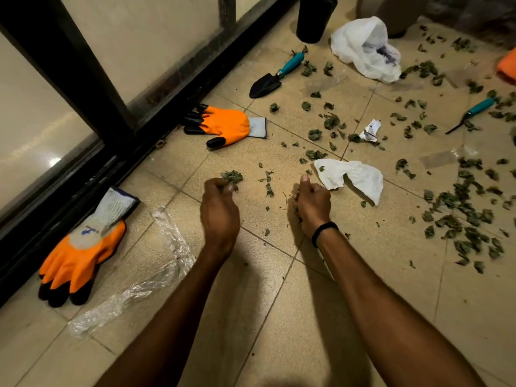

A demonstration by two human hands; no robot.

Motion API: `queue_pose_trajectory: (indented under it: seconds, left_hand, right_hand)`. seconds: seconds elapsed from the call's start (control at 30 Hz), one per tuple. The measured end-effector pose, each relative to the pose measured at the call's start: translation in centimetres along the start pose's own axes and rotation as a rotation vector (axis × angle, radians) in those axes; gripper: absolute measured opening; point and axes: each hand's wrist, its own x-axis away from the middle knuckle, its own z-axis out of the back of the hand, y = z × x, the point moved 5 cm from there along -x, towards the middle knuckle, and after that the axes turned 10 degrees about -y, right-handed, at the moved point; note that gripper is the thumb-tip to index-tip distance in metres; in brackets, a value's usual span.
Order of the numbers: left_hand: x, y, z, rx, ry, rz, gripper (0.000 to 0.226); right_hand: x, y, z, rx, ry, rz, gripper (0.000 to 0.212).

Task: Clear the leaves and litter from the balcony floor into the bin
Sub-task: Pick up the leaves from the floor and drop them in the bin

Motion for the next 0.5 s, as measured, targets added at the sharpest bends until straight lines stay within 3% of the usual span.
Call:
queue_pose_trajectory:
  seconds: [0.1,0.27,0.4,0.5]
  left_hand:
    - [-1.2,-1.5,1.8,-0.21,0.001,0.025,0.027]
    - [-2.7,-2.0,0.8,-0.558,-0.213,-0.1,0.034]
    - [-2.3,-2.0,0.8,-0.527,-0.193,-0.16,0.021]
    - [-1.8,-2.1,1.9,-0.34,-0.101,-0.144,0.016]
  right_hand:
    - [1.0,-2.1,-2.0,0.281,-0.105,0.129,0.032]
    - [2.3,-5.0,-6.1,0.58,-0.249,0.428,0.027]
    - [2.4,-6.4,-9.9,0.795,-0.445,0.472,0.039]
    - [2.4,-6.0,-11.9,0.747,-0.56,0.449,0.019]
